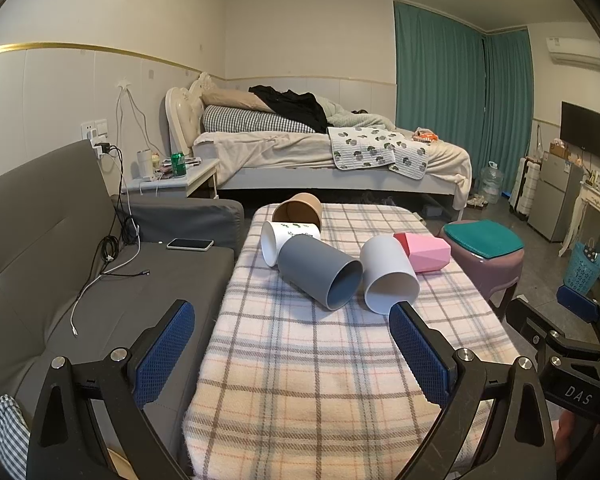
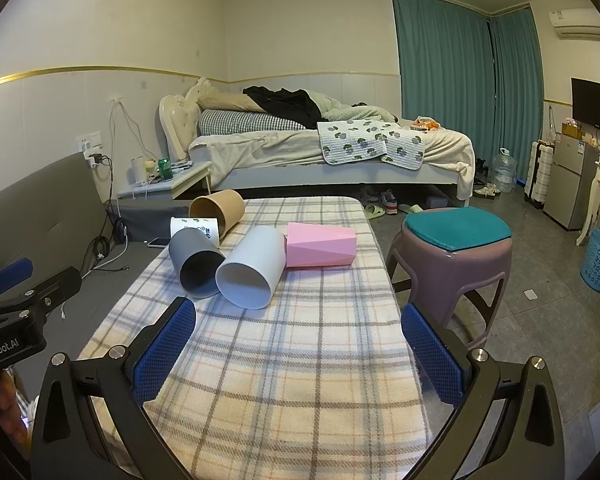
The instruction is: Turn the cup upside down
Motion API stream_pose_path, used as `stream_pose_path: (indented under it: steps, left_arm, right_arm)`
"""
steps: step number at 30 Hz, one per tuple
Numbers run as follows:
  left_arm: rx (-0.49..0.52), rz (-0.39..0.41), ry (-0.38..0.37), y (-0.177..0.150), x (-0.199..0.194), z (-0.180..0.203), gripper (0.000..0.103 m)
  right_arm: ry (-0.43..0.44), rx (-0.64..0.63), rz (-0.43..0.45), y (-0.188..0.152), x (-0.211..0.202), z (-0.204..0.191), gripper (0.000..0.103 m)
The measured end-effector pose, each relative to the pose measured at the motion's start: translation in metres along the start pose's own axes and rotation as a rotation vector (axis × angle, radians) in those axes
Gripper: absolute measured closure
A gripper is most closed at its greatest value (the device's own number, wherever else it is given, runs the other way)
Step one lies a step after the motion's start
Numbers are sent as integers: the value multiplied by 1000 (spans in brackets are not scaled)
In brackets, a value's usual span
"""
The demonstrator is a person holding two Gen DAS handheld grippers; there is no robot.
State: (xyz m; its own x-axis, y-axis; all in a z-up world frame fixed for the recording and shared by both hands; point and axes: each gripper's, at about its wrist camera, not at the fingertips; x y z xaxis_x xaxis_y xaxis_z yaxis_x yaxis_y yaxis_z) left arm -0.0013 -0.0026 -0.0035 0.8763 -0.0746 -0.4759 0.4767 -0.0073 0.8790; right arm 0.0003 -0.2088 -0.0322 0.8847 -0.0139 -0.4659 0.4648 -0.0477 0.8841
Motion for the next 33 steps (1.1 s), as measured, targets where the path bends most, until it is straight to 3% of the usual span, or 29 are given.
stream_pose_path:
  steps: [15,21,26,33]
  left_arm:
    - [2,-3,0,-4,4,0,2]
    - [-2,0,7,-2,4,0,2]
    - [-13,-7,35,4,10,-11,2]
    - [-49,-36,148,26,27,-48,2]
  right_arm:
    - [10,-11,-7,-3,2,-4,0]
    - [51,-38,-15,4,0,-7,0]
    - [115,-94,-11,20,4,-13,0]
    - [205,-221,-21,58,31,-41,0]
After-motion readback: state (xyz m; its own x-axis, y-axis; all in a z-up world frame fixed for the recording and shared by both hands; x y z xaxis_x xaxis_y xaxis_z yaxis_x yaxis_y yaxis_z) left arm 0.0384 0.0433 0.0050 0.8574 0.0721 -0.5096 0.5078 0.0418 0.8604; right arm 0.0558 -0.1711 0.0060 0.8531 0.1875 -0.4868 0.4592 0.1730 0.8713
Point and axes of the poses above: each gripper's, at about its wrist camera, not at the fingertips, and x roughly the way its jaws point, z to its right, y to its top, and after that the axes turned 4 degrees about -y, right-handed
